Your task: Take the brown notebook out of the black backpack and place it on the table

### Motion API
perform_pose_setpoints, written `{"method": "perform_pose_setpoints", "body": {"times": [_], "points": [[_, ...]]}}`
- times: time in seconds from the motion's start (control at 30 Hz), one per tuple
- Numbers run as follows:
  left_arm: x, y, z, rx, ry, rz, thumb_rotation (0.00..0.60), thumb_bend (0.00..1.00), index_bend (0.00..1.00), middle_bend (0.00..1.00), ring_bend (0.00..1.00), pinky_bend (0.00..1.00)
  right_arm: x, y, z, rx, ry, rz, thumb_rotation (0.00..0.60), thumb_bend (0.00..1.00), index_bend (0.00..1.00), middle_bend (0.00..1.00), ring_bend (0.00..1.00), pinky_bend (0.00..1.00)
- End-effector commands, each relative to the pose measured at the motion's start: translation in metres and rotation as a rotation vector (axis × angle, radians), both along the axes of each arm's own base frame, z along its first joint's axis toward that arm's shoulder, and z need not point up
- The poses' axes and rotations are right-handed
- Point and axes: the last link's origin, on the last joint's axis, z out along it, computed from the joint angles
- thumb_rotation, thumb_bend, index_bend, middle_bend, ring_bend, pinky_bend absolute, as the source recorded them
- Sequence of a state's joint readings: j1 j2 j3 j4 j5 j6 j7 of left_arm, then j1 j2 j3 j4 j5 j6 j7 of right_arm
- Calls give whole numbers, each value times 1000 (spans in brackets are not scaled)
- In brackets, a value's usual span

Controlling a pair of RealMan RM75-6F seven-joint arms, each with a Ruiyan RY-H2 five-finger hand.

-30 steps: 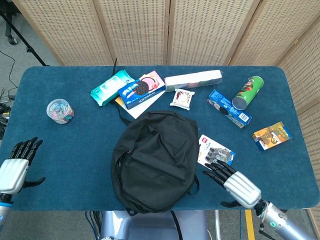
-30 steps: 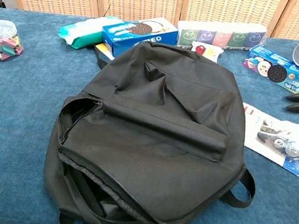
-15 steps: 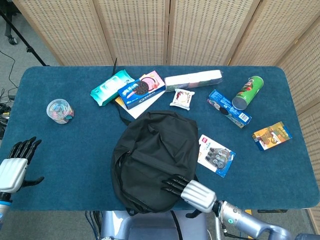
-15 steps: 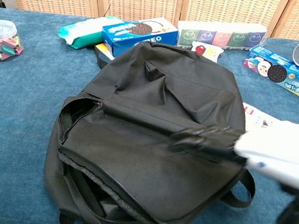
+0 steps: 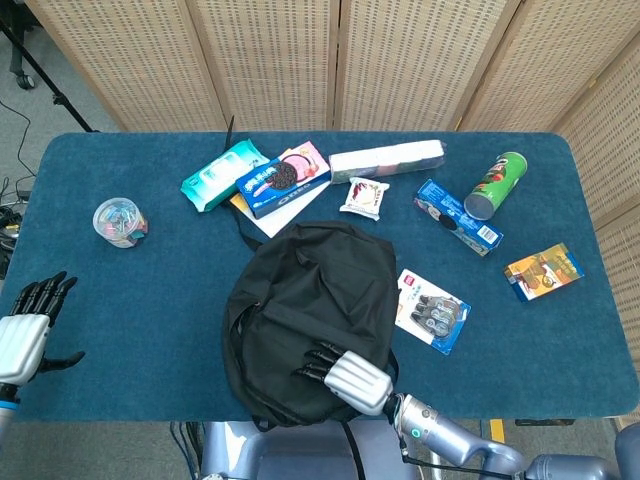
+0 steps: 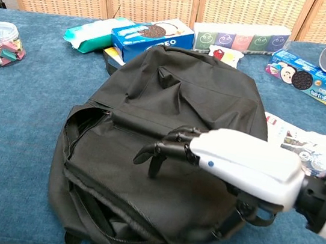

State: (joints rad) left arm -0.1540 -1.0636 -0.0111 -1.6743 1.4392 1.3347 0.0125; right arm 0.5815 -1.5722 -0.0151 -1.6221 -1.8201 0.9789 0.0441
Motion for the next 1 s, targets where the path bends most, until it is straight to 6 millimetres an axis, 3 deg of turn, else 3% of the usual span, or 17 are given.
{"method": "perform_pose_setpoints", "body": {"times": [0.03, 0.37, 0.47, 0.67, 0.8, 1.0], "points": [[0, 1, 0, -1, -3, 1, 600, 0, 0, 0, 0, 0, 1, -2, -1, -19, -21, -10, 600, 352, 307, 427, 281, 172], [0, 0, -1, -6, -5, -1, 600, 0, 0, 0, 0, 0, 6, -10, -4, -90, -115, -38, 600, 464, 579, 628, 485, 360], [1, 0, -3, -16, -3, -9, 600, 0, 0, 0, 0, 0, 9, -22, -5, -130, -175, -85, 600, 519, 632, 664, 524, 410], [5, 0, -10, -53, -17, -47, 600, 0, 0, 0, 0, 0, 13, -51, 0, -179, -217, -168, 600, 536, 652, 682, 547, 424], [14, 2, -16, -76, -51, -109, 600, 0, 0, 0, 0, 0, 19, -80, 12, -209, -271, -271, 600, 543, 659, 685, 552, 427], [28, 8, -24, -111, -88, -200, 600, 0, 0, 0, 0, 0, 22, -115, 33, -305, -275, -287, 600, 543, 663, 686, 552, 426]]}}
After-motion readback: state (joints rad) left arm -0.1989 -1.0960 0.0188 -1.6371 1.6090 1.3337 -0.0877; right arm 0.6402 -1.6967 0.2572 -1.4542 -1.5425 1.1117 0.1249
